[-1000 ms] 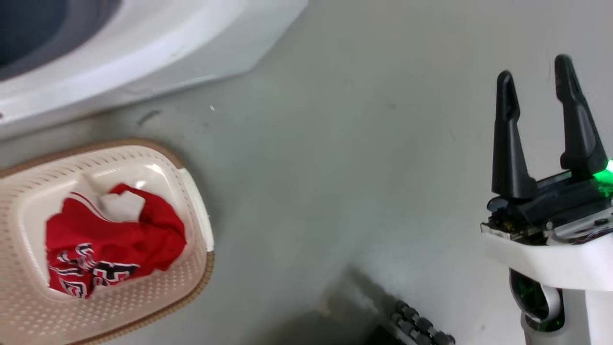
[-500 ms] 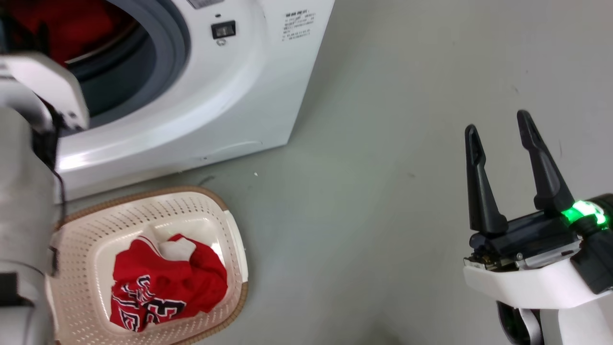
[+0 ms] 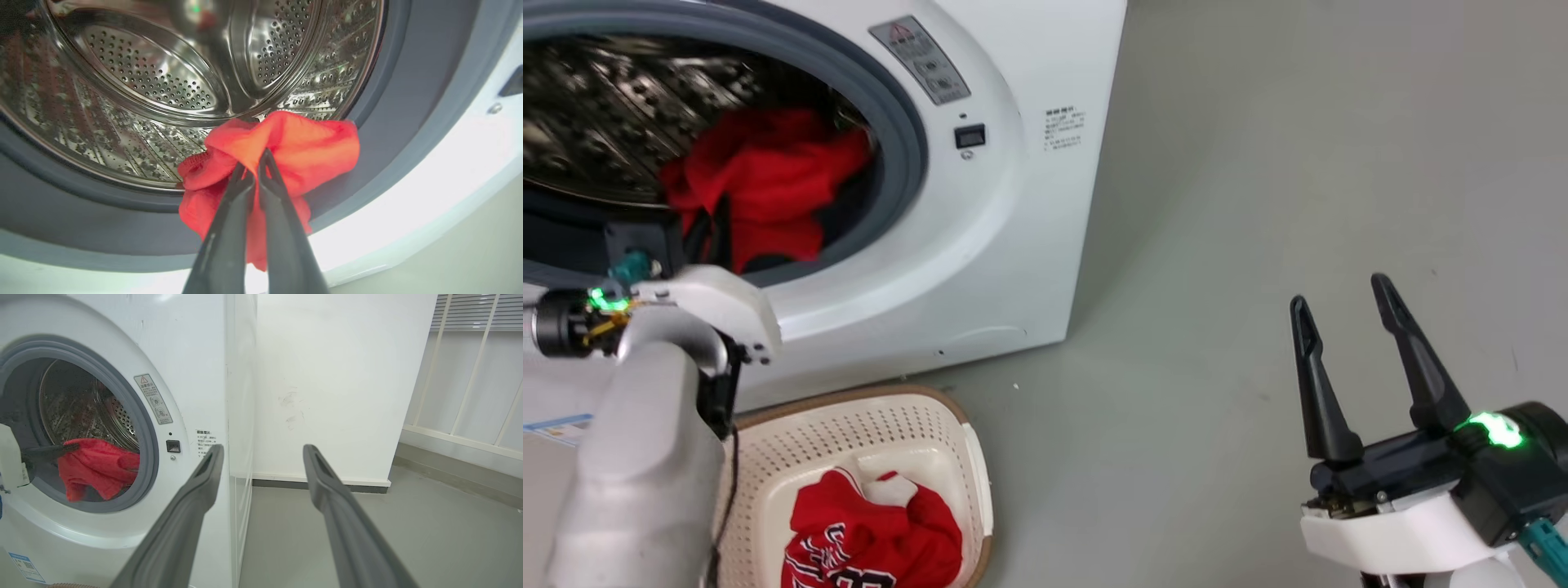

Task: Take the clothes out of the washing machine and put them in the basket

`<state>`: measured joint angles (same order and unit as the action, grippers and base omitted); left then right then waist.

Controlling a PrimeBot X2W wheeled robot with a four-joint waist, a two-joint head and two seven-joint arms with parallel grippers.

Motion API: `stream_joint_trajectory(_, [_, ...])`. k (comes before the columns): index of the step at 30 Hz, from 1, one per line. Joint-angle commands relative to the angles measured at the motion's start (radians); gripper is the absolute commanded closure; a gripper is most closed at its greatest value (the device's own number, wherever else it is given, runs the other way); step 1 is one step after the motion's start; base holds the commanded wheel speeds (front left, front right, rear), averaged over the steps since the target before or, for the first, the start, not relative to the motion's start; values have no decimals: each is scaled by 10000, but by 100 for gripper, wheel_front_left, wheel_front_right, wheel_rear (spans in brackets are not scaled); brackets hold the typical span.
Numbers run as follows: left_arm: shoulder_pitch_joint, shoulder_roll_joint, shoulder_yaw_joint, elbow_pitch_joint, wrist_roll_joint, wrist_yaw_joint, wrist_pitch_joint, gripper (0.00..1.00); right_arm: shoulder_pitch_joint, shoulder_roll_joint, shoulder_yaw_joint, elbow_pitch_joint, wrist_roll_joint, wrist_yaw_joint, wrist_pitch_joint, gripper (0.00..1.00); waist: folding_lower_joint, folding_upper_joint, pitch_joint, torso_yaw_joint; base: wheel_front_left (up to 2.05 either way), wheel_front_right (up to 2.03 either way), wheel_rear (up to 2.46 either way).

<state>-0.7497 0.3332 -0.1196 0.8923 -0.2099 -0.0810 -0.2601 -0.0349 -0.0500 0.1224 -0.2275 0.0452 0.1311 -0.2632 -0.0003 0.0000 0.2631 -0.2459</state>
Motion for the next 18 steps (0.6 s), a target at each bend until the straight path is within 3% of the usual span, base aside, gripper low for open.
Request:
stream_joint_trajectory(1, [575,-127,95,-541,-84,127,-66,100,233,-5,5,53,-84,-7,-23,0,3,0,-543,306,0,0,0])
stream_joint_trajectory(8, [2648,-573,252,-2769,-140,498,-52,100,708,-2,44,205,-276,-7,-23,0,3,0,-1376,629,0,0,0])
stream_joint_trajectory(18, [5353,-1088,57,-4838,-92,898,-52,100,1506,-4,41,355,-404,-7,-23,0,3,0,-2486,929,0,0,0])
